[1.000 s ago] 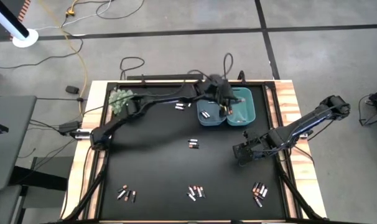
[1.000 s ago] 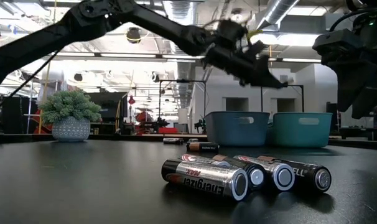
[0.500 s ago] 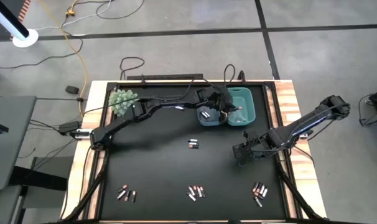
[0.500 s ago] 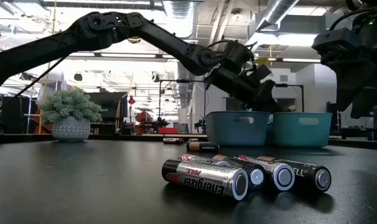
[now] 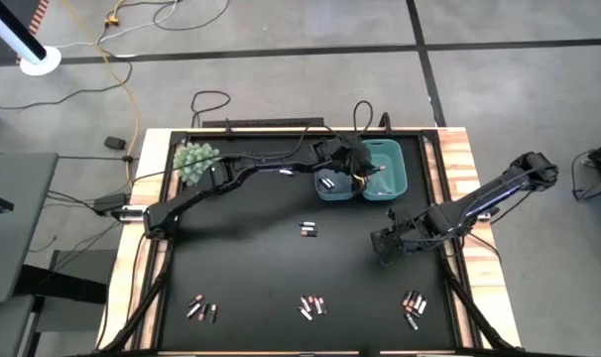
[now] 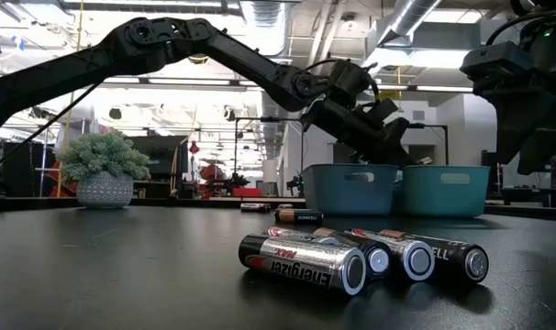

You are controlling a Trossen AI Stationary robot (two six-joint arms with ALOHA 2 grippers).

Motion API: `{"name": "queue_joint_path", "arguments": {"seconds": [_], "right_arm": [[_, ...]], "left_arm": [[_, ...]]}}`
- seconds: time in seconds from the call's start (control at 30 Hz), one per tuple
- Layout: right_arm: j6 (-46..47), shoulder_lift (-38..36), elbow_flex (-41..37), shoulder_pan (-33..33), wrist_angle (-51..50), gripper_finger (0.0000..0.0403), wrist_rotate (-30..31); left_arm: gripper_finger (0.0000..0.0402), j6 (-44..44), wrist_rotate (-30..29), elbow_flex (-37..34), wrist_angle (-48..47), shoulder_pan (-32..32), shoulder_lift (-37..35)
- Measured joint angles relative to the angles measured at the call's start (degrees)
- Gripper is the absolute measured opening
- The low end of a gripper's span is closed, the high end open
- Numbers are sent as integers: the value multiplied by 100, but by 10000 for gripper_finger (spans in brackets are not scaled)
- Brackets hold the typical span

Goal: Sort batteries
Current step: Put the black battery into the green bin, then put the silver battery into the blue bin

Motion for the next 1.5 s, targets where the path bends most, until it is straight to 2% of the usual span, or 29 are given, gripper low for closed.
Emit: {"name": "queue_joint_path", "arguments": {"seconds": [0.37, 0.63, 0.93, 1.5], "right_arm": [[-2, 0, 0, 0, -3, 163, 2], [-22, 0, 0, 0, -42, 163, 2], [-66, -2, 0, 0, -35, 163, 2], [-302, -2, 0, 0, 11, 163, 4]], "left_arm": [[124, -81, -81, 0, -8, 2, 2], [133, -37, -78, 4, 19, 2, -28], [131, -33, -70, 740, -888, 13, -244], [130, -338, -157, 708, -2872, 87, -1597]]}}
